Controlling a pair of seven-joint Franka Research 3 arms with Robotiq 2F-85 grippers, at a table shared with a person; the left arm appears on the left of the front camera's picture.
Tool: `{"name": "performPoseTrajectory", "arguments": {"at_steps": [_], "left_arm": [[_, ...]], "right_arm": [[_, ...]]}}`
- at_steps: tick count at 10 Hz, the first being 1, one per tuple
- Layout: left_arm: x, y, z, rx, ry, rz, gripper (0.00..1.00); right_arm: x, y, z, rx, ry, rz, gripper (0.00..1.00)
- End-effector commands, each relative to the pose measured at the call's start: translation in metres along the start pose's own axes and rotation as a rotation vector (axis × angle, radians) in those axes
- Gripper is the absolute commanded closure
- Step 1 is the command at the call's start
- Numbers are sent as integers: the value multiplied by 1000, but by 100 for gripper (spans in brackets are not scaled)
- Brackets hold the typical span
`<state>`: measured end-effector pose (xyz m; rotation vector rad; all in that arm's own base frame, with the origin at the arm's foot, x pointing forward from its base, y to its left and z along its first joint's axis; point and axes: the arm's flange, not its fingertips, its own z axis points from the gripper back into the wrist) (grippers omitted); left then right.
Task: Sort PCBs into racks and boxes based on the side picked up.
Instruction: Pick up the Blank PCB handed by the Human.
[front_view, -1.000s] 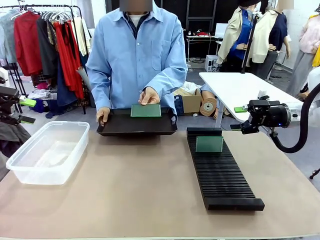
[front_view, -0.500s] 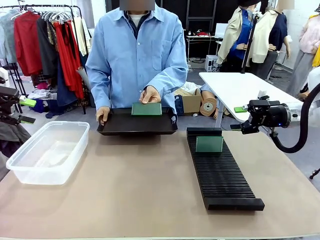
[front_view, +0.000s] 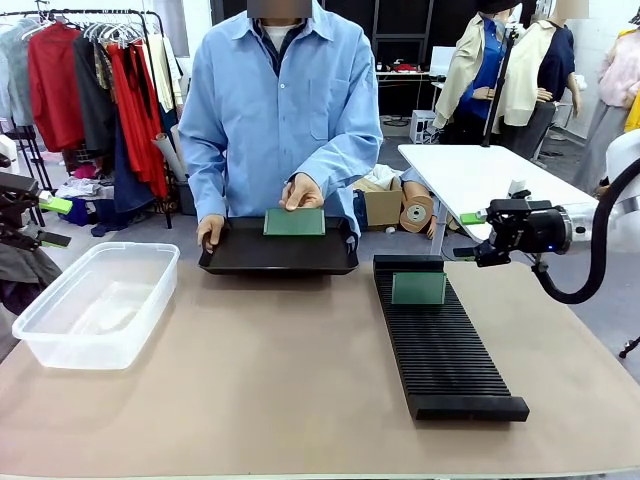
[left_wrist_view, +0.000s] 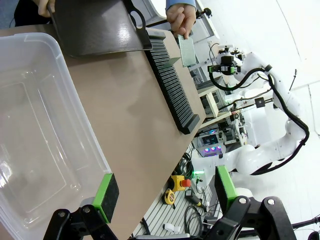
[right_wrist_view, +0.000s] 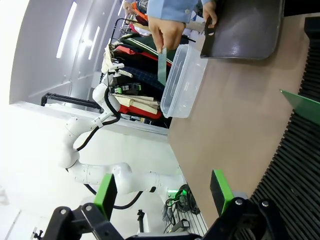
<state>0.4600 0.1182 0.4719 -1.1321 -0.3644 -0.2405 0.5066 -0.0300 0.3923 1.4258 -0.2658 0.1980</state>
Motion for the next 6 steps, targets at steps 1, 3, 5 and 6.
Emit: {"name": "performPoseTrajectory", "arguments": {"at_steps": [1, 3, 5, 6], "left_arm": [[-1, -1, 0, 6, 2, -3, 0], [-1, -1, 0, 6, 2, -3, 0], [-1, -1, 0, 6, 2, -3, 0], [-1, -1, 0, 6, 2, -3, 0]], "right_arm": [[10, 1, -20, -10, -20, 19, 0], [16, -2, -35, -23, -23, 35, 0], [23, -10, -53, -30, -17, 65, 0], [31, -14, -64, -45, -6, 77, 0]]}}
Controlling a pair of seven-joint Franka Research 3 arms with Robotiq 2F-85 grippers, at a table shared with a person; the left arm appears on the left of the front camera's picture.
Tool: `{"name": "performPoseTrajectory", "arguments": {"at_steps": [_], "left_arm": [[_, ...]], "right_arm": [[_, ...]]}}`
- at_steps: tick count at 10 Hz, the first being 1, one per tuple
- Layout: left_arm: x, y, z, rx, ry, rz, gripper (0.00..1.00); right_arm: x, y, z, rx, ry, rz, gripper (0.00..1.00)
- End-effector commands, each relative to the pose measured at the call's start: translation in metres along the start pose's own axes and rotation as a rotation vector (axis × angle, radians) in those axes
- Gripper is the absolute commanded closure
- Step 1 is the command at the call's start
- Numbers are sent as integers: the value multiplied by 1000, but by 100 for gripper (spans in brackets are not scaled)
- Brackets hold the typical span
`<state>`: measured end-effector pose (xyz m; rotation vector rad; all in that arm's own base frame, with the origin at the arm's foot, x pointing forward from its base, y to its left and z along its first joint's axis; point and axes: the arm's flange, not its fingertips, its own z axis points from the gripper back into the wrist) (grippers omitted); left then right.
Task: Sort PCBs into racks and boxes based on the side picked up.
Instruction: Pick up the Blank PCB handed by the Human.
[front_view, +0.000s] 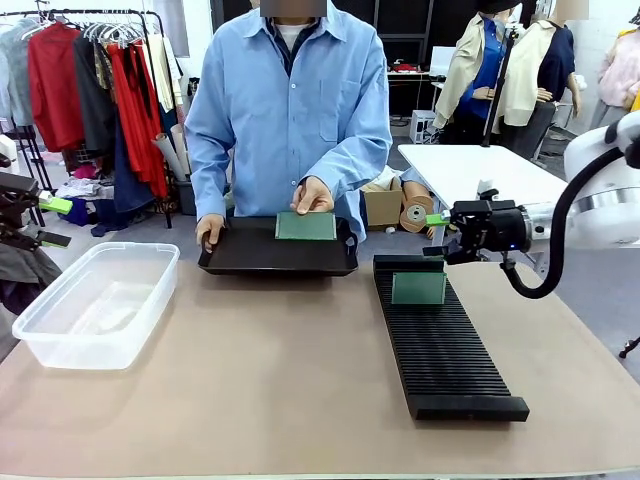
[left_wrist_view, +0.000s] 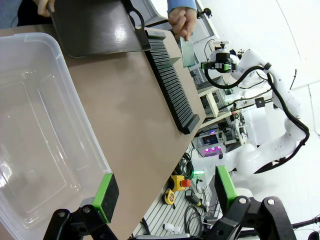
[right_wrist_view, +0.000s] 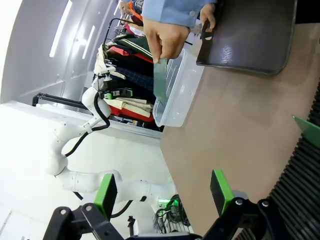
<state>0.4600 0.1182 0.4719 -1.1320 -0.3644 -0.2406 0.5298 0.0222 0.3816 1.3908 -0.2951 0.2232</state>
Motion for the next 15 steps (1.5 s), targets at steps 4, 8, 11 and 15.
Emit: {"name": "performPoseTrajectory", "arguments": {"at_steps": [4, 8, 11, 15], "left_arm": [[-1, -1, 0, 6, 2, -3, 0], [-1, -1, 0, 6, 2, -3, 0], [-1, -1, 0, 6, 2, -3, 0], [-1, -1, 0, 6, 2, -3, 0]], "right_arm": [[30, -8, -42, 20, -4, 94, 0], [48, -17, -70, 55, 15, 88, 0], [63, -20, -99, 97, 36, 79, 0], [79, -17, -128, 82, 76, 101, 0]]}}
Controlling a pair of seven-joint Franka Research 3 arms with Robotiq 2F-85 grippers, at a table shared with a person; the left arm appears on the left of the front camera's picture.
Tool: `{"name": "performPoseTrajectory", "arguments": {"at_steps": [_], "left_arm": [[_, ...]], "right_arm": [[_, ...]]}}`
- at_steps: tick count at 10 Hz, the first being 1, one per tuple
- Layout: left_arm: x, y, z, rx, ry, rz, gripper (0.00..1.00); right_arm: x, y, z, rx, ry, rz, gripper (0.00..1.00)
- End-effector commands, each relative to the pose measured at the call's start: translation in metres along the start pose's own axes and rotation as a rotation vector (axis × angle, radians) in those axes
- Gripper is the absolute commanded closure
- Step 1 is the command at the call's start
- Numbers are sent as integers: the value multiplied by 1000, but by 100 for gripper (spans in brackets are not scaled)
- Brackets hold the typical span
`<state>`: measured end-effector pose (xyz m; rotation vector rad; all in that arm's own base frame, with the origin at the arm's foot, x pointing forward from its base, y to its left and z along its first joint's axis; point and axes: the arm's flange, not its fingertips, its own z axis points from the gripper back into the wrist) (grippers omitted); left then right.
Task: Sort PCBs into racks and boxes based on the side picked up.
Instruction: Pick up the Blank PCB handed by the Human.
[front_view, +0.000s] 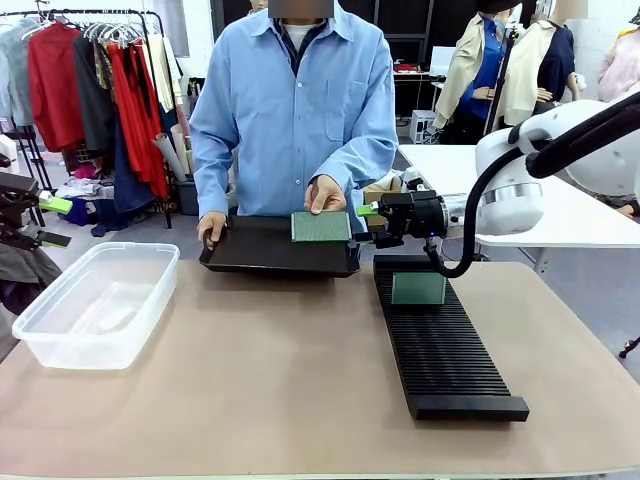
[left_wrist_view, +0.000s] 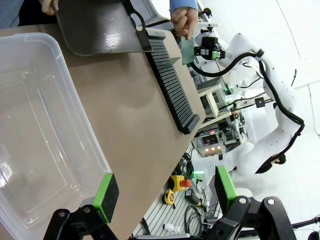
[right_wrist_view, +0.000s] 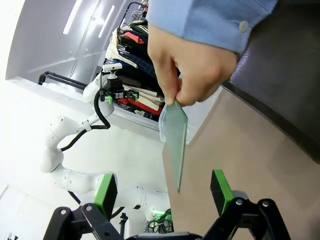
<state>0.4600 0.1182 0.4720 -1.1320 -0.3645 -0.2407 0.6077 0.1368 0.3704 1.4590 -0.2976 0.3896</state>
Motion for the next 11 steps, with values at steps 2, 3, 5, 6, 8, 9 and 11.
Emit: {"name": "performPoseTrajectory", "arguments": {"at_steps": [2, 3, 5, 6, 8, 9, 11], "left_arm": [[-1, -1, 0, 6, 2, -3, 0], [-1, -1, 0, 6, 2, -3, 0], [-1, -1, 0, 6, 2, -3, 0], [-1, -1, 0, 6, 2, -3, 0], [-1, -1, 0, 6, 2, -3, 0], [-1, -1, 0, 6, 2, -3, 0], [-1, -1, 0, 6, 2, -3, 0]], "right_arm": [[17, -5, -15, -16, -3, -1, 0], [21, -8, -20, -15, -8, 8, 0], [25, -12, -28, -2, -11, 12, 0], [27, -14, -31, 2, -17, 19, 0], [30, -16, -34, 12, -38, 41, 0], [30, -16, -34, 14, -41, 60, 0], [30, -19, -34, 15, -55, 72, 15]]}}
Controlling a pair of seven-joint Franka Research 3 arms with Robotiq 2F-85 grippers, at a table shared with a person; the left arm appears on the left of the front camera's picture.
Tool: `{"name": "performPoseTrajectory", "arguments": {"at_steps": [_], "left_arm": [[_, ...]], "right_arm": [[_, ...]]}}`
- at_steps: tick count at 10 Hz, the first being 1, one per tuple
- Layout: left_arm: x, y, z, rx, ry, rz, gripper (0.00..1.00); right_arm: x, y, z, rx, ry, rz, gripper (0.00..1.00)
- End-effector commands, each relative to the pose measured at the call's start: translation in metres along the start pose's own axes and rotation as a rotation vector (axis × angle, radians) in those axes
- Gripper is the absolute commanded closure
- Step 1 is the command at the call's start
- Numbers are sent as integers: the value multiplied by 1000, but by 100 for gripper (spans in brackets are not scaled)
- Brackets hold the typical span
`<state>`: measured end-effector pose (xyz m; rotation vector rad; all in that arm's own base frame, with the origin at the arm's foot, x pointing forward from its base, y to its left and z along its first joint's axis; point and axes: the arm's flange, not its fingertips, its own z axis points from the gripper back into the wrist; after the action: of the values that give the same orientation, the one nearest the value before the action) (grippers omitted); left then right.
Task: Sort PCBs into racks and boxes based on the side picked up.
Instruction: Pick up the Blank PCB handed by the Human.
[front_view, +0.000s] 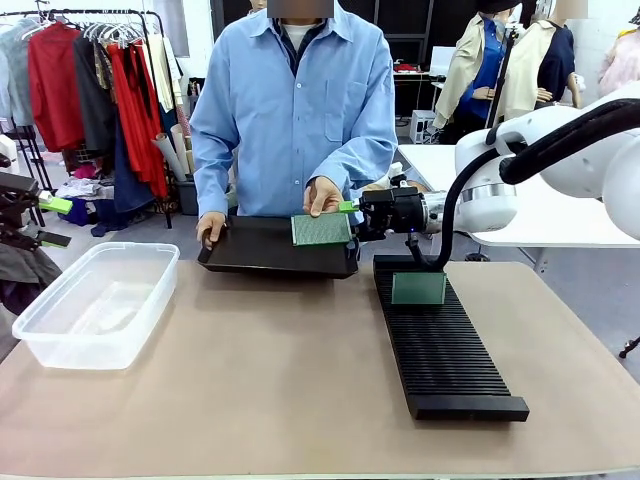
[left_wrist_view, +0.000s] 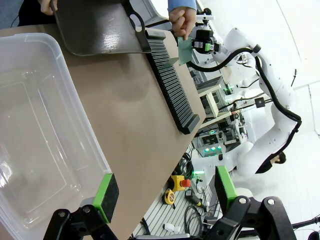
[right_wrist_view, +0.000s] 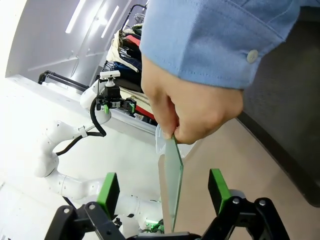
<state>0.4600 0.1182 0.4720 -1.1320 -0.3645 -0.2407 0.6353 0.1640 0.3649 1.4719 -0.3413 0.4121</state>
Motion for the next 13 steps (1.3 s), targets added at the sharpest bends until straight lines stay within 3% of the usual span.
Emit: {"name": "performPoseTrajectory", "arguments": {"at_steps": [1, 3, 5, 10, 12, 13], "left_arm": [[-1, -1, 0, 6, 2, -3, 0], [-1, -1, 0, 6, 2, -3, 0], [-1, -1, 0, 6, 2, -3, 0], [-1, -1, 0, 6, 2, -3, 0], [-1, -1, 0, 6, 2, -3, 0], [-1, -1, 0, 6, 2, -3, 0]], "right_arm": [[5, -6, -8, 2, -30, 29, 26], [3, -9, -8, 3, -27, 23, 58], [3, -11, -9, -13, -32, -28, 98], [6, -14, -15, -32, -11, -75, 100], [1, -13, -12, 25, 96, -79, 100], [-4, -13, -7, -23, -2, -58, 100]]}}
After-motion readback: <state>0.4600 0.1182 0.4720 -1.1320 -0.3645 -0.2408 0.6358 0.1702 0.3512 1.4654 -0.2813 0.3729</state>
